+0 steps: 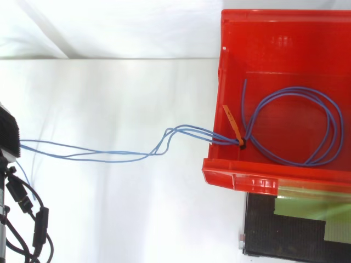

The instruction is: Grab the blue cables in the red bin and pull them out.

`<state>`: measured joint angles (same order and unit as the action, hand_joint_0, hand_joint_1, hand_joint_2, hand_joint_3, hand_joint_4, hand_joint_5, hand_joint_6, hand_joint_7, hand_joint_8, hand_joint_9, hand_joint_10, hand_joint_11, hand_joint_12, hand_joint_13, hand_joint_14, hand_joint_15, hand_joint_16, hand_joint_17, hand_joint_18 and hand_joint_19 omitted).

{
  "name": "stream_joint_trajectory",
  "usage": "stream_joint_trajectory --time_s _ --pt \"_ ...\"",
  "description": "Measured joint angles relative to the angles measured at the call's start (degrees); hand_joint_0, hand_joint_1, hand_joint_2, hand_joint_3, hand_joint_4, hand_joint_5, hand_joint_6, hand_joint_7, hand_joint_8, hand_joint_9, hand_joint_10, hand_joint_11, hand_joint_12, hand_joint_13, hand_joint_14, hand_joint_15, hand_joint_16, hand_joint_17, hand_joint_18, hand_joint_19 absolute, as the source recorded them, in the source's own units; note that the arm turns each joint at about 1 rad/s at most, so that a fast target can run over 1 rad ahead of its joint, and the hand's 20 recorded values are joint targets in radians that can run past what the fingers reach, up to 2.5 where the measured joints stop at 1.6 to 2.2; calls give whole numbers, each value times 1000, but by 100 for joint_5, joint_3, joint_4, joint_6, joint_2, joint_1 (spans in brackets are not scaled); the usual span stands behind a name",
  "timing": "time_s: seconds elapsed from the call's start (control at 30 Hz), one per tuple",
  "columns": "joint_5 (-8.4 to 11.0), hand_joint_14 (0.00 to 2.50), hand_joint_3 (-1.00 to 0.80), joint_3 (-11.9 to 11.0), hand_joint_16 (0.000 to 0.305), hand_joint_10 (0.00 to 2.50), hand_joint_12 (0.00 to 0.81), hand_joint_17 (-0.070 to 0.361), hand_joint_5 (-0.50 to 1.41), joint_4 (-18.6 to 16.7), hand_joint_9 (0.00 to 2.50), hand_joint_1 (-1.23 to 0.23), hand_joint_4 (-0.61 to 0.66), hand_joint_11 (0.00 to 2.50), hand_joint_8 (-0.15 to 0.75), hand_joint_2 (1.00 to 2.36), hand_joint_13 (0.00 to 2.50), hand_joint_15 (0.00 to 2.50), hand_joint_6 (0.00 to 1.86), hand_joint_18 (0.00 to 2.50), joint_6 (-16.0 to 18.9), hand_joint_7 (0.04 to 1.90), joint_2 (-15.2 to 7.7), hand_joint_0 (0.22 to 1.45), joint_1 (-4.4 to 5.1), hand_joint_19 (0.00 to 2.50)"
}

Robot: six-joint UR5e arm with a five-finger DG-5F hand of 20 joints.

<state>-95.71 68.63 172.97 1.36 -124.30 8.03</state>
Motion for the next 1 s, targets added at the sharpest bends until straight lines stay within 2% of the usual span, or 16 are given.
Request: stream_joint_trajectory --time_s 0.17,0.3,0.33,0.43,0.5,0.57,0.63,1.0 --pt "0 21 -876 -2 41 7 360 92 974 2 912 -908 229 306 283 1005 762 691 759 585 32 438 1 905 -16 675" --pt "0 20 -823 -4 41 10 365 93 954 1 889 -912 242 320 294 1007 745 705 652 573 72 464 1 910 -26 679" --pt "0 22 -831 -5 41 8 365 93 947 0 885 -913 244 343 296 1007 746 708 620 570 75 473 0 911 -27 687" --pt "0 22 -1000 -6 41 8 365 93 948 -32 886 -872 243 354 297 1000 744 700 567 565 73 477 1 851 -28 695" --pt "0 19 -1000 -6 42 8 368 95 958 -79 888 -832 252 357 299 1000 738 702 499 566 79 489 1 807 -29 691" --pt "0 20 -1000 -7 44 7 378 98 994 -109 885 -789 259 332 303 1000 744 700 304 570 103 549 2 771 -29 686" --pt "0 18 -1000 -7 45 7 386 101 1006 -123 882 -756 265 322 307 1000 742 690 250 575 130 554 1 745 -29 681" --pt "-16 17 -1000 -5 49 5 401 110 1044 -200 877 -655 296 227 310 1000 714 632 174 589 166 570 2 681 -20 665"
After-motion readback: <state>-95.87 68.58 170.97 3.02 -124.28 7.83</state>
